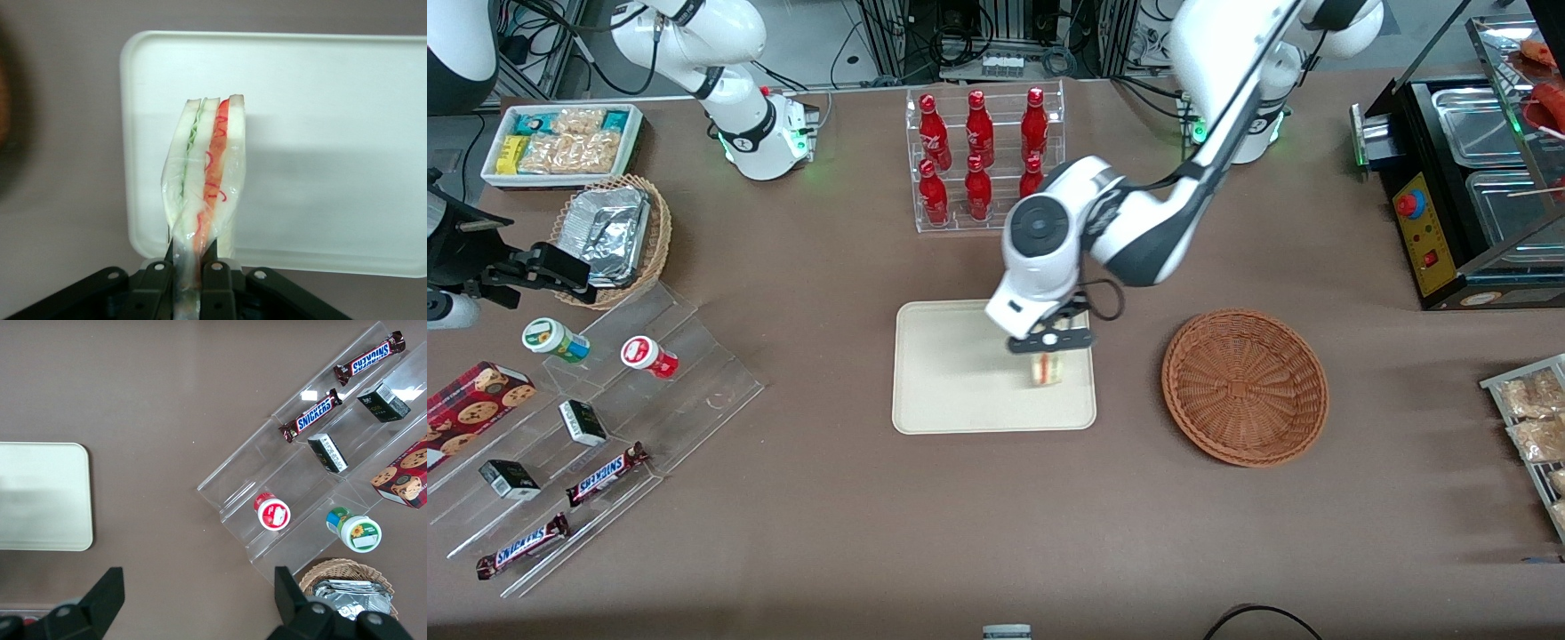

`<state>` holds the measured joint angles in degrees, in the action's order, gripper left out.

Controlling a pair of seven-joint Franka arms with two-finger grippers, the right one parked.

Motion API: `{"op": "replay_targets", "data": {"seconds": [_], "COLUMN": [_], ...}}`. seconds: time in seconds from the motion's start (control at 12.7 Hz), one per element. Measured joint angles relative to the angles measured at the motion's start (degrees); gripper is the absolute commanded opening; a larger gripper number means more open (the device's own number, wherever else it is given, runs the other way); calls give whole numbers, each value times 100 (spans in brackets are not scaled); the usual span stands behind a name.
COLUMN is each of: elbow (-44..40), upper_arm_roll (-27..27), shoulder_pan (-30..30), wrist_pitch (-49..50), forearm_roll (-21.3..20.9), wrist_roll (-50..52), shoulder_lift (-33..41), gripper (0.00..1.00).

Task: Place sandwich from basket to tray
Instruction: 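Lift the sandwich and carry it over the cream tray, then lower the sandwich onto the tray and open the left gripper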

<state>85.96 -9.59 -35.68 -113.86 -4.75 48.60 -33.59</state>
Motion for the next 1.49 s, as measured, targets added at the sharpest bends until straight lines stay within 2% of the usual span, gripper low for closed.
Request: {"op": "replay_targets", "data": {"seconds": [0.31,0.87,0.94,1.02,1.1,1.34,1.49], "elbow": [-340,-374,-374,-375,-378,-516,-713], "upper_arm_roll": [13,42,45,46,46,68,102], "shoulder_pan": [-352,-471,-471,-471,-471,-466,-370], "wrist_pitch": [-424,-742,-787,-840,-859,-820,-92], "forearm_roll": [-57,-338,-338,-340,-340,-340,-307], "wrist_roll": [105,614,616,617,618,637,692], "shoulder_lift": [-536,-911,-926,-951,-954,-891,-583], "gripper": [0,0,23,85,99,100,100]}}
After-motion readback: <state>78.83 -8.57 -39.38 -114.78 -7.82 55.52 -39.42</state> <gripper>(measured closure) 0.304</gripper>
